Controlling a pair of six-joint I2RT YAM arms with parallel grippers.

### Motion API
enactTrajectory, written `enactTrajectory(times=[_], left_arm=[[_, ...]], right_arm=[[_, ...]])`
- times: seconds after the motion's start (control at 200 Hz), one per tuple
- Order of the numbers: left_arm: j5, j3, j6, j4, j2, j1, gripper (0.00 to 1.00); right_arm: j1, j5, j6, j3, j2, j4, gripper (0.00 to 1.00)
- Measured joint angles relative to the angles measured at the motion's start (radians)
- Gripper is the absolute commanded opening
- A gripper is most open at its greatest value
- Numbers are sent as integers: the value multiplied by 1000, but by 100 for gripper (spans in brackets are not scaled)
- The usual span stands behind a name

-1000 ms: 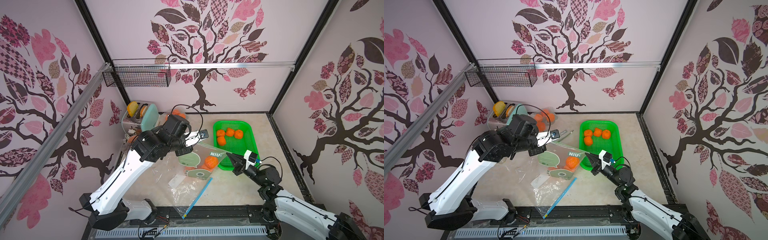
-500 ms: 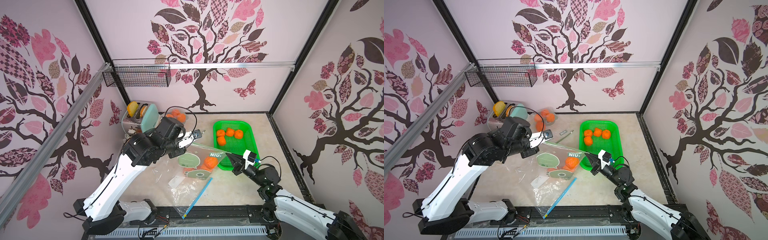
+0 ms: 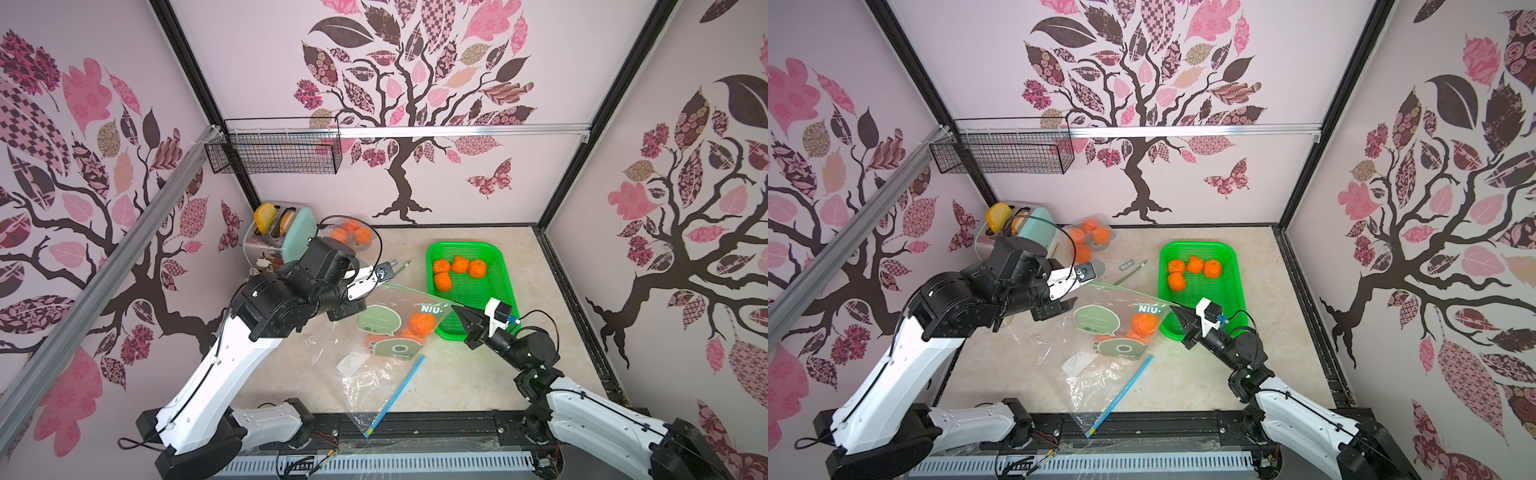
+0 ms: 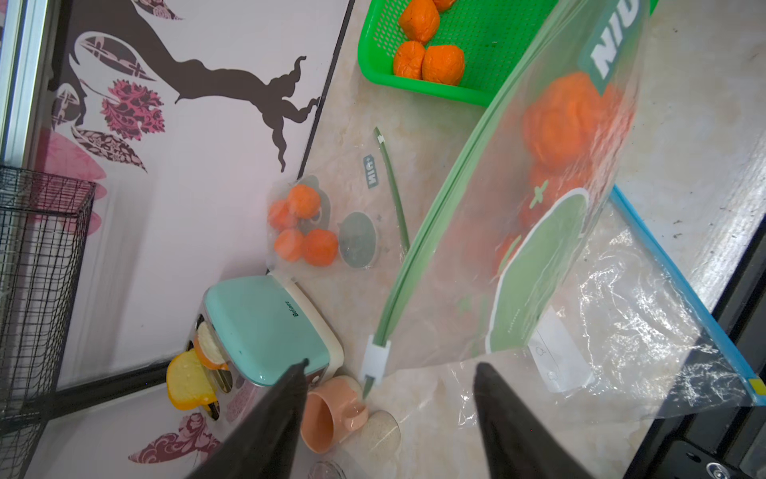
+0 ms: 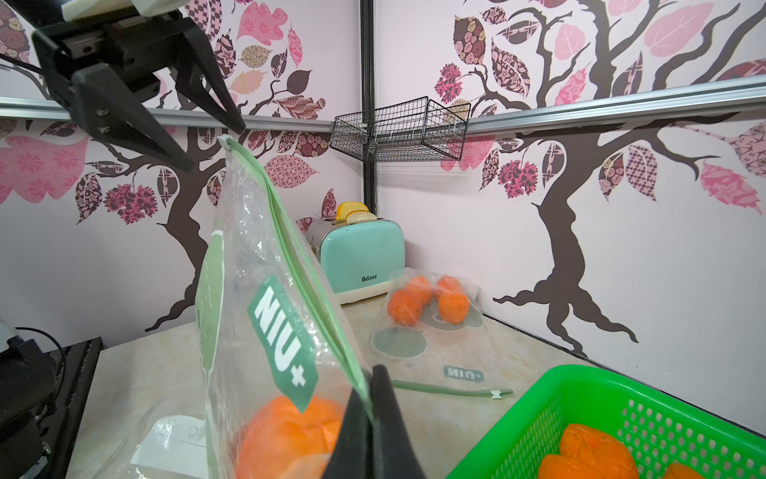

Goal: Open the zip-top bag and take out the orange
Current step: Unzip the zipper on the zipper food storage bag, then open the zipper of the food storage bag at the center of the board.

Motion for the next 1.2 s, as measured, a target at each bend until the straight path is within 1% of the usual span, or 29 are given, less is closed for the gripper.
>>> enactTrajectory(times=[0.105, 0.215, 0.325, 0.445, 0.635, 0.735, 0.91, 1.02, 1.2], left_arm=[[91, 108, -5, -1, 41, -4, 92], [178, 252, -7, 15, 92, -31, 87], [205, 306, 7, 21, 137, -71, 80], [215, 301, 30, 16, 210, -102, 76], [277, 282, 45, 24, 369, -134, 67], [313, 282, 48, 31, 416, -142, 65], [360, 282, 50, 48, 430, -146, 60], [363, 277, 49, 59, 435, -149, 59], [361, 229, 53, 77, 435, -151, 57]], right_arm=[[0, -32, 0, 0, 8, 1, 0], [0, -65, 0, 0, 15, 1, 0], [0, -88, 0, 0, 19, 0, 0], [0, -108, 0, 0, 19, 0, 0], [0, -127, 0, 0, 19, -5, 0], [0, -134, -1, 0, 16, -7, 0], [0, -135, 0, 0, 15, -11, 0], [0, -135, 0, 0, 15, -12, 0], [0, -135, 0, 0, 15, -12, 0]])
